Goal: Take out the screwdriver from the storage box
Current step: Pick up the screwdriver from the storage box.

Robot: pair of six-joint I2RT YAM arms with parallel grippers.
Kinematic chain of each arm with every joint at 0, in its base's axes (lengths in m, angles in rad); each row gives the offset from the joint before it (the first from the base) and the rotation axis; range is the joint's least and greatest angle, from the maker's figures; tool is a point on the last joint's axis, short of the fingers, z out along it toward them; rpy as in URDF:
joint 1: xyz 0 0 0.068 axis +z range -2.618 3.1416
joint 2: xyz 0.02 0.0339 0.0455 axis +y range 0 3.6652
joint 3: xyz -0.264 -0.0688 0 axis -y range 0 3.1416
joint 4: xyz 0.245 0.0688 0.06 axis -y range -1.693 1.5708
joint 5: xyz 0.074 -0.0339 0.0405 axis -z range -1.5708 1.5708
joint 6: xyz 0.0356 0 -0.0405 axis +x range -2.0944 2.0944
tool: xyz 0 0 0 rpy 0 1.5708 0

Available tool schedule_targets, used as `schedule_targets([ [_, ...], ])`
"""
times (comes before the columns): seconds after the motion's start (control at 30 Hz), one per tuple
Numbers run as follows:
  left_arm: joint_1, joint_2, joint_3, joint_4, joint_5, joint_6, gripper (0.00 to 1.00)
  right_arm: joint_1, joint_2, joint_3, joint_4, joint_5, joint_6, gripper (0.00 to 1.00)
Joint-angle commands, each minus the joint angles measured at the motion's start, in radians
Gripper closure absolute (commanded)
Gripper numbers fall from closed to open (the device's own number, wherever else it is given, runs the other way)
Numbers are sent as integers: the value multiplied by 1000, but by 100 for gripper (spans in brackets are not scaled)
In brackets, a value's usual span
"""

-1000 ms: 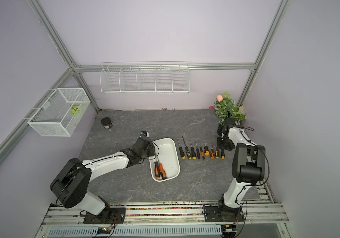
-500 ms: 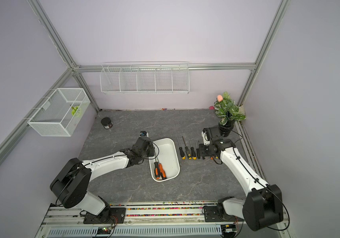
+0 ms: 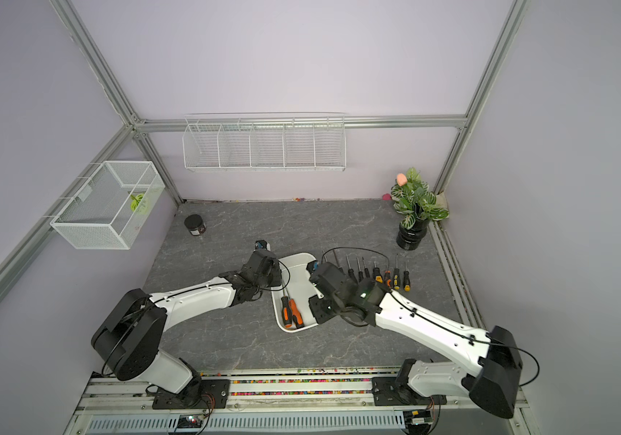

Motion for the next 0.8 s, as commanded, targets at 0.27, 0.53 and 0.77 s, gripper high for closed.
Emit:
schedule_targets([
  [0.27,-4,4,8,-35,-28,10,100,35,311,68,142,-38,26,64],
  [0.53,-4,-1,1,-31,-28,12,100,-1,432,135,144,-58,2,63],
  [0.77,-4,-6,-3,-26,-28,11,100,-64,480,149,135,-75,-25,63],
])
